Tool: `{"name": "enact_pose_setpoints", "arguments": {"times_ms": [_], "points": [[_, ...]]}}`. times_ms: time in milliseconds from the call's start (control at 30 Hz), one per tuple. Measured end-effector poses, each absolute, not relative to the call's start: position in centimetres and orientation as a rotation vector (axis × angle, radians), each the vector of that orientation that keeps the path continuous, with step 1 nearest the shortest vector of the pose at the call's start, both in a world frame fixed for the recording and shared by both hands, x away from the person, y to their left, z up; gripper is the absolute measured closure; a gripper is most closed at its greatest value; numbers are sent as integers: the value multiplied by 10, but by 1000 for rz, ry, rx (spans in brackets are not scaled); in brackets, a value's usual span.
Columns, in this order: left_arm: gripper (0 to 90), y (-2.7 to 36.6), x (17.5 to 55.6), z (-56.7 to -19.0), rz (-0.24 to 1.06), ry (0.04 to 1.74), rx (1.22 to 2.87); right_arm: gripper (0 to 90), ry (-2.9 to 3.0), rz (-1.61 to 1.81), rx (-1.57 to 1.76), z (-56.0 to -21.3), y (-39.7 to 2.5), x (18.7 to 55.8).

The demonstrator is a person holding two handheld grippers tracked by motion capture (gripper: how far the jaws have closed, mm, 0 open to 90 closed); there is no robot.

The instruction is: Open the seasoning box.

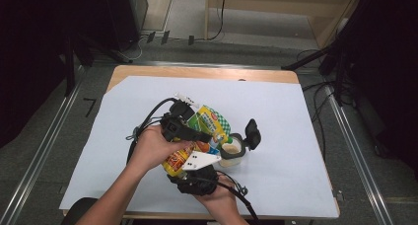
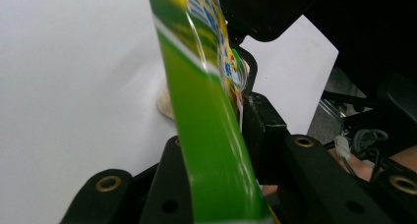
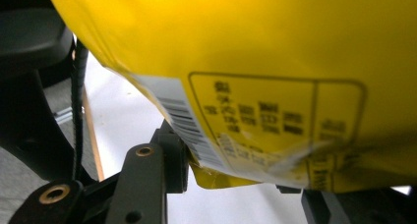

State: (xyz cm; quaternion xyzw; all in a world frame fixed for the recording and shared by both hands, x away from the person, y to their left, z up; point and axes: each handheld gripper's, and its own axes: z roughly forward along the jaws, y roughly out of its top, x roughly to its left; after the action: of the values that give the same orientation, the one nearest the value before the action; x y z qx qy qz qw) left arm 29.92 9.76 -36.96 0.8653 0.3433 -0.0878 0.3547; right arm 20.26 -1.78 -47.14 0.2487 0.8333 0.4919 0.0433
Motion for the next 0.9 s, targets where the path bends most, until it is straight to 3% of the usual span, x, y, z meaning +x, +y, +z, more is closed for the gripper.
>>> {"name": "enact_pose_setpoints", "arguments": {"times_ms": [200,500,900], "points": [[716,101,297,-369,-221,865,2239,599,2524,1565,825,-472,-27,207],[835,98,299,-371,-246,890,2275,588,2557,1553,810,-473,-23,203],[856,88,310,-364,-273,944,2328,558,2538,1480,729,-465,-18,200]]}}
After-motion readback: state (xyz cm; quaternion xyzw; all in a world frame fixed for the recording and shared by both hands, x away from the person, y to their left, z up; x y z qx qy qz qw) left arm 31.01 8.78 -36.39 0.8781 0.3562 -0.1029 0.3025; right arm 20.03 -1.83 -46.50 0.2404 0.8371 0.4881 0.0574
